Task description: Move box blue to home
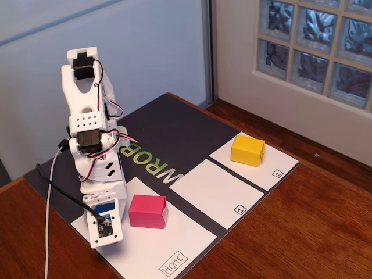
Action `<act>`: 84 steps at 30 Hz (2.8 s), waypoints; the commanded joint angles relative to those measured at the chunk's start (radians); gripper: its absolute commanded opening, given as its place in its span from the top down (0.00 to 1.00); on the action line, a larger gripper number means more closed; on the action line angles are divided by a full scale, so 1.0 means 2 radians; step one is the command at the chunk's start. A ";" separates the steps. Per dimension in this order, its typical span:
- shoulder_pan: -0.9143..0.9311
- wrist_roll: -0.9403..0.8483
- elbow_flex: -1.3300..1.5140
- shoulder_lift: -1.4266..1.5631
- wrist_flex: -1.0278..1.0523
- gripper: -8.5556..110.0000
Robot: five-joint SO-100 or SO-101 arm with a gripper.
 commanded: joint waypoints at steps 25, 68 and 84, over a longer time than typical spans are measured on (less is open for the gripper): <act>0.008 -0.038 -0.018 0.013 -0.021 0.69; 0.005 -0.097 -0.036 0.064 -0.042 0.47; 0.006 -0.088 -0.037 0.151 -0.037 0.50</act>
